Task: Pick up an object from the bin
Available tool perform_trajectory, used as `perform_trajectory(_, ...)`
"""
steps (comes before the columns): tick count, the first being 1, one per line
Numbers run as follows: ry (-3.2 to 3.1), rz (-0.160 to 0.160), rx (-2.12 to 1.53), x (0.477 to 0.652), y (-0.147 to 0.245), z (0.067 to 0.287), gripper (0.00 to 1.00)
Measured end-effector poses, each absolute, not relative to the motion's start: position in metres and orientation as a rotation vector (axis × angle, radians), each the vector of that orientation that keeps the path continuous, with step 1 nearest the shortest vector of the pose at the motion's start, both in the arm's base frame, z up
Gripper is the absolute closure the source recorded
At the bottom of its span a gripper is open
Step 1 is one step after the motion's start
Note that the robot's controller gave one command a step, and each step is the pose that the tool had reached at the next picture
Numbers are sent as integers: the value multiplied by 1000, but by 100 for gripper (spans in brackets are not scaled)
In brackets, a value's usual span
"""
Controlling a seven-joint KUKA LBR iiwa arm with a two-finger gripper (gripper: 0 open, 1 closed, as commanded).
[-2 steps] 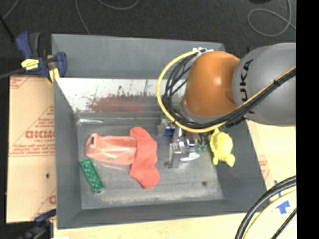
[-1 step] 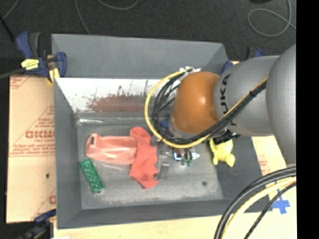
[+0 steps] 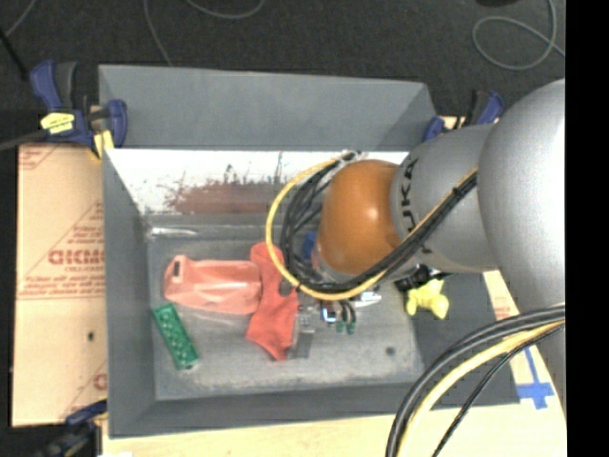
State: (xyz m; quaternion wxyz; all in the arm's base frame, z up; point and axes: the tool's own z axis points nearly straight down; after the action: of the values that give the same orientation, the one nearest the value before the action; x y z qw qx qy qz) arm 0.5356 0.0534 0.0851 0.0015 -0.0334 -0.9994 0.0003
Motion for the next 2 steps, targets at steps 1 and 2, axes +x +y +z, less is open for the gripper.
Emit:
perform_trajectory(1,-3139,-3,-200,497,82,110,0)
perform_trajectory(2,-3131,0,-252,496,102,75,0)
